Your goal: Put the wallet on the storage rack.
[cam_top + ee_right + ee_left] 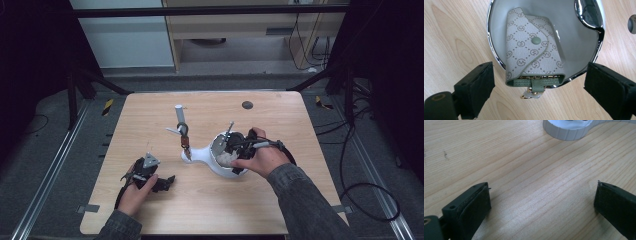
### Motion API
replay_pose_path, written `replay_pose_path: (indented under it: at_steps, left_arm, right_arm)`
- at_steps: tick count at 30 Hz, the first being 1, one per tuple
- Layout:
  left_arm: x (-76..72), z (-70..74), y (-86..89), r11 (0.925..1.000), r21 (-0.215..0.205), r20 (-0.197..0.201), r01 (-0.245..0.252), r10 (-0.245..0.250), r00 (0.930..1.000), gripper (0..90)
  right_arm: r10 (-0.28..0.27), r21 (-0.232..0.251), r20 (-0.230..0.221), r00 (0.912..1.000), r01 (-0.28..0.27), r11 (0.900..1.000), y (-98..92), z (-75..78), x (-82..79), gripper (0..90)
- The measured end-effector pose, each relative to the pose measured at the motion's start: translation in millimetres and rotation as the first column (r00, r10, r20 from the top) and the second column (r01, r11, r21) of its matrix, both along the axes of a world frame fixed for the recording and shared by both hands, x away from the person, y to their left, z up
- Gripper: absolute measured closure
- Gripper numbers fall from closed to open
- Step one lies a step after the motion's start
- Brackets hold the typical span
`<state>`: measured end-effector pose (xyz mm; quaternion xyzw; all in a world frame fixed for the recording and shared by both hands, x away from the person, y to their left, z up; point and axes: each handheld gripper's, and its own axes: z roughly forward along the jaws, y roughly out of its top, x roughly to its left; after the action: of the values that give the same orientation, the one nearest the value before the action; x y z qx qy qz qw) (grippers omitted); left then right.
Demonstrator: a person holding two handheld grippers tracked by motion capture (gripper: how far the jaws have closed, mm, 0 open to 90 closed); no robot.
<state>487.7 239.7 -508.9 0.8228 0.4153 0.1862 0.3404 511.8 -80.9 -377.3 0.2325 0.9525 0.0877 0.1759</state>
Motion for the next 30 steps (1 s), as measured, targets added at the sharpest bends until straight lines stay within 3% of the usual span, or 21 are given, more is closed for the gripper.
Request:
replay_pose_path:
  at_steps: [22, 30]
  left_arm:
    - [-0.2, -0.1, -0.1, 1.0000, -0.001, -0.001, -0.001, 0.001, 1.0000, 0.2]
    - [-0.1, -0.1, -0.1, 1.0000, -0.002, -0.001, -0.001, 0.001, 1.0000, 0.1]
  right_arm:
    - [0.010, 0.058, 0.036, 0.9993, -0.012, 0.998, -11.0, 12.5, -11.0, 5.5]
    - [-0.019, 0.124, 0.075, 0.9970, 0.010, 0.992, -23.1, 18.1, -15.7, 6.8]
